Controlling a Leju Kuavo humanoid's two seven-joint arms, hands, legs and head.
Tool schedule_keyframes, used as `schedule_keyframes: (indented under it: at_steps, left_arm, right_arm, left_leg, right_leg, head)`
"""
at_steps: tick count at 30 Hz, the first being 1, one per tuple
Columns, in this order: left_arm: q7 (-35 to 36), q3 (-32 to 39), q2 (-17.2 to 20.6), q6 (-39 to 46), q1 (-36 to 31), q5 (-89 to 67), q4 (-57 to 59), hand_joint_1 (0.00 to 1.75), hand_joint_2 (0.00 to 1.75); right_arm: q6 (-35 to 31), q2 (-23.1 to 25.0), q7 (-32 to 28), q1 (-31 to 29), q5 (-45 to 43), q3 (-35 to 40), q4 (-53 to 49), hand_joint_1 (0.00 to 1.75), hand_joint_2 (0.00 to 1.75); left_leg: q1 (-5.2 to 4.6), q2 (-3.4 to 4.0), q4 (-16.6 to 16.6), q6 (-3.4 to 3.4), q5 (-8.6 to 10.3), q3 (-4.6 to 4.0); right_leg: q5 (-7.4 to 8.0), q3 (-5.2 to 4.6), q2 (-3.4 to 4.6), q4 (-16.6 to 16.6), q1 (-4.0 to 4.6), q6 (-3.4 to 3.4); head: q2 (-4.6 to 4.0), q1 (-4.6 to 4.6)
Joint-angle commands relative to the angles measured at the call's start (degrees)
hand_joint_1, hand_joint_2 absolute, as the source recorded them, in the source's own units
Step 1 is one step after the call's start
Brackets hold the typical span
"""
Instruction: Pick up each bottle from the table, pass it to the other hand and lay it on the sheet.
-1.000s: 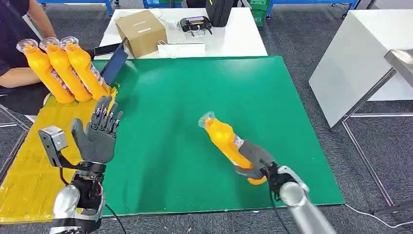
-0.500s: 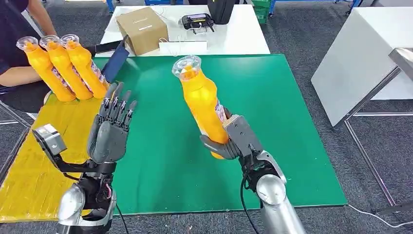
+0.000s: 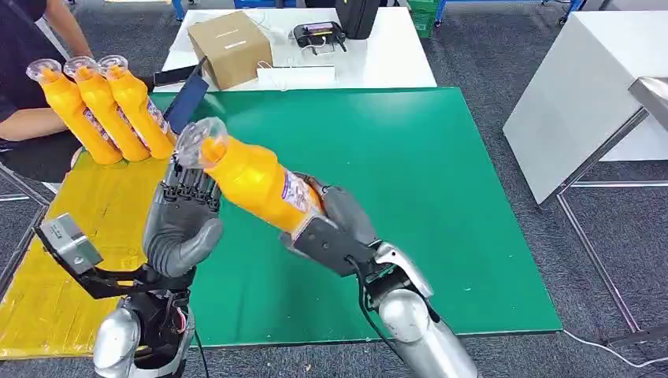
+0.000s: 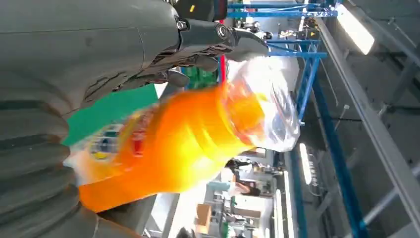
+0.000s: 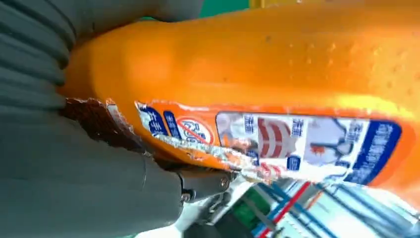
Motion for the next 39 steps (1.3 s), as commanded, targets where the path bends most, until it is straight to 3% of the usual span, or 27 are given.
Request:
schedule_keyframes:
  at_steps: [1, 14, 19, 33, 34, 35, 39]
  left_arm:
    - [0.6, -0.8, 1.5, 0.3, -0.8, -1.0, 2.8, 0.00, 1.75]
    - [0.7, 0.1, 1.5, 0.1, -0.3, -1.5, 3.8, 0.00, 1.75]
    - [-0.5, 1.7, 1.3, -0.4, 2.0, -2.0, 6.3, 0.00, 1.75]
    - [-0.1, -0.2, 1.9, -2.1, 3.2, -2.3, 5.7, 0.02, 1.75]
    - [-0.3, -0.4, 2.0, -2.4, 3.4, -2.5, 5.6, 0.72, 1.75]
    - [-0.6, -0.5, 2.2, -2.6, 3.5, -2.8, 5.7, 1.75, 1.75]
    - [-1.5, 0.2, 2.2, -3.1, 4.0, -3.1, 5.0, 1.75, 1.75]
  right_arm:
    - [0.4, -3.4, -1.0, -2.5, 3.4, 9.0, 0.0, 1.75, 1.75]
    - [1.1, -4.0, -1.9, -2.2, 4.4, 12.1, -0.7, 1.75, 1.75]
    - [1.7, -4.9, -3.5, -1.5, 6.5, 17.0, -1.3, 1.75, 1.75]
    - [1.9, -5.3, -3.5, -0.8, 6.8, 15.0, -3.8, 1.75, 1.75]
    - [1.9, -5.4, -3.5, -0.7, 6.8, 14.9, -3.8, 1.75, 1.75]
    - [1.9, -5.4, -3.5, -0.7, 6.8, 14.8, -3.7, 1.75, 1.75]
    - [2.0, -5.5, -3.5, -0.2, 6.9, 13.9, -3.7, 1.75, 1.75]
  left_leg:
    - [0.03, -0.07, 0.0, -0.05, -0.08, 0.18]
    - [0.01, -0.13, 0.0, -0.03, -0.02, 0.11]
    - [0.01, -0.04, -0.1, -0.05, -0.08, 0.24]
    - [0.01, -0.12, 0.0, -0.03, -0.03, 0.01]
    - [0.03, -0.16, 0.0, -0.05, -0.08, 0.11]
    - [0.02, -0.12, -0.1, -0.04, -0.04, 0.07]
    - [0.03, -0.16, -0.1, -0.04, -0.07, 0.11]
  right_leg:
    - [-0.07, 0.19, 0.27, 0.0, 0.00, -0.08]
    - [-0.04, 0.11, 0.08, 0.0, -0.01, -0.05]
    - [-0.07, 0.21, 0.26, -0.1, -0.03, -0.09]
    - [-0.05, 0.02, 0.06, 0.0, -0.01, -0.05]
    - [-0.09, 0.13, 0.14, -0.1, -0.01, -0.08]
    - [-0.06, 0.07, 0.10, -0.1, -0.01, -0.06]
    - [-0.09, 0.12, 0.14, -0.1, -0.01, -0.09]
  head:
    - [0.00, 0.02]
    - [0.00, 0.02]
    - [0.00, 0.02]
    - [0.00, 0.02]
    - [0.00, 0.00]
    - [0.00, 0.02]
    - [0.02, 0.02]
